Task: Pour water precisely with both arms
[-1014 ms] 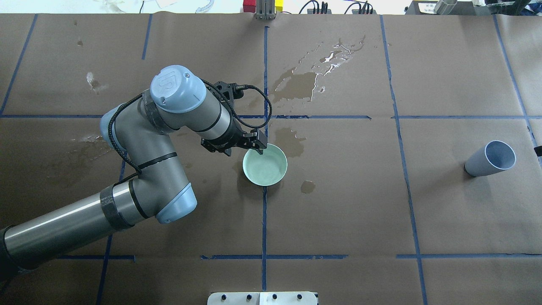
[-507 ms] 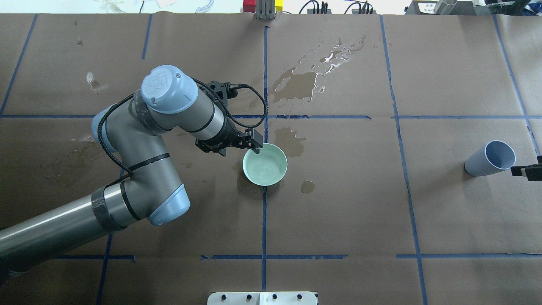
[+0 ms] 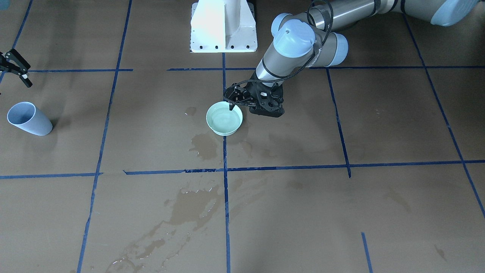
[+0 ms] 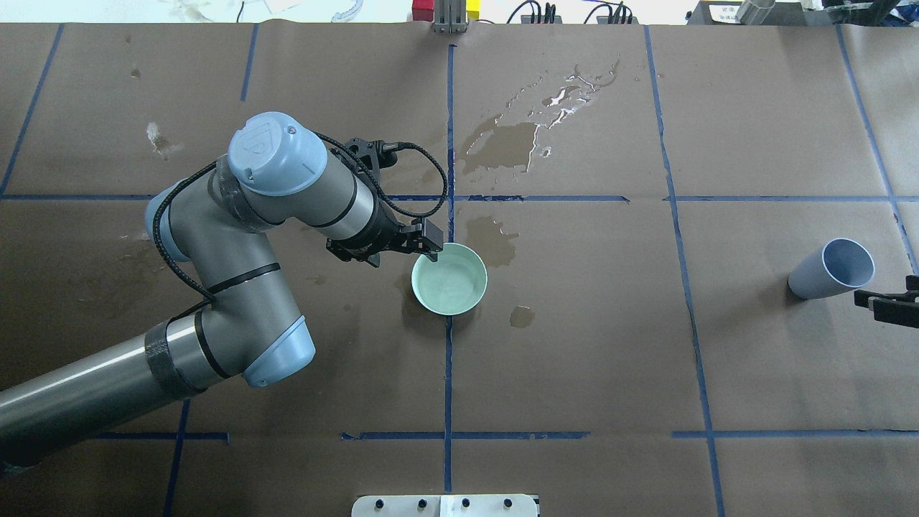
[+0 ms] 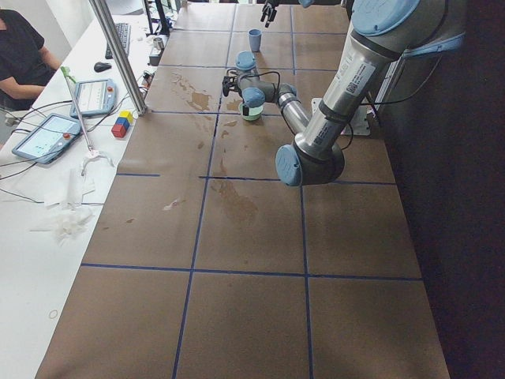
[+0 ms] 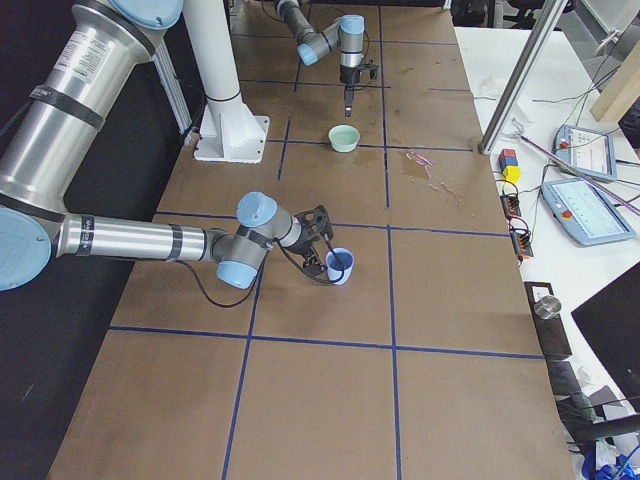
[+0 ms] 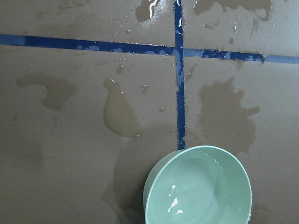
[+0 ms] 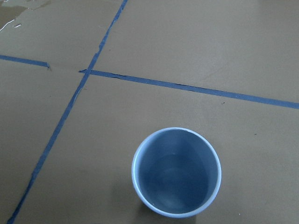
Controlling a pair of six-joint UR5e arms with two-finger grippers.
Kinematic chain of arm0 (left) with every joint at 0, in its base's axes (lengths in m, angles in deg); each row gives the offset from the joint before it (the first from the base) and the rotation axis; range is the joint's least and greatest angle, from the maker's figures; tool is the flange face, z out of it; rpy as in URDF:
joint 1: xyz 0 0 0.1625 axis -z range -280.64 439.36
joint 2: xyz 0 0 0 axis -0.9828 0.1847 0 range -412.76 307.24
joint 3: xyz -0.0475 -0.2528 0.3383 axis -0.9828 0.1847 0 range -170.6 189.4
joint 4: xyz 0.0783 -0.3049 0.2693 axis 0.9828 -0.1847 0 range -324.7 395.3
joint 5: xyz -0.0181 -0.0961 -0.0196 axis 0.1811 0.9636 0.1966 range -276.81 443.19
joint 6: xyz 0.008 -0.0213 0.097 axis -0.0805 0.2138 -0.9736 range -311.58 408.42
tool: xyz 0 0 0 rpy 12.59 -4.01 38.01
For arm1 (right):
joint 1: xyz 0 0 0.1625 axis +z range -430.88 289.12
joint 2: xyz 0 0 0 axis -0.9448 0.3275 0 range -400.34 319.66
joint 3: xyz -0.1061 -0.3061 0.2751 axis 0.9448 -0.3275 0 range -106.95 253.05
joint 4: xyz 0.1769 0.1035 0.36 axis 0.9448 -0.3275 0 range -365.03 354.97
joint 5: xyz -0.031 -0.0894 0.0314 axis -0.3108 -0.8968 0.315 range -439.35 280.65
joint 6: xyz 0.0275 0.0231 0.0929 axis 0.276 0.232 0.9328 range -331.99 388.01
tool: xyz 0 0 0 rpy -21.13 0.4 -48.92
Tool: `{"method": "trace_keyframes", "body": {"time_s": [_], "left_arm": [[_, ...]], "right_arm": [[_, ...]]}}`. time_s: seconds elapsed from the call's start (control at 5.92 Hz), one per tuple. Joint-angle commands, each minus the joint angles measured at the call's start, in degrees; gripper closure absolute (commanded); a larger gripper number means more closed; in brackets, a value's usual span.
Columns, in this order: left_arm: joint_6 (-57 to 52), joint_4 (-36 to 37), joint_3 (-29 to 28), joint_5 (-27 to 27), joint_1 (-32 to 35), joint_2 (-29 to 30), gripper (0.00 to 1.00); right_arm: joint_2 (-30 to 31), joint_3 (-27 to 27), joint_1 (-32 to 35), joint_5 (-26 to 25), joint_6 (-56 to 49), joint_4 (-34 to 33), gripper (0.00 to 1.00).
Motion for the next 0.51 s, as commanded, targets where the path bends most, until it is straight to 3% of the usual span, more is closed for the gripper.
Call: {"method": "trace_keyframes", "body": {"time_s": [0.0, 0.34], "left_arm": [[0.3, 0.0, 1.1, -1.0, 0.0, -0.8, 0.01], [0.3, 0.0, 2.2, -1.1, 0.0, -2.1, 0.01]], "right_arm": [[1.6, -0.9, -11.7, -16.8, 6.7, 3.3, 0.02], [2.5, -1.8, -20.5, -28.6, 8.3, 3.4, 0.02]]}}
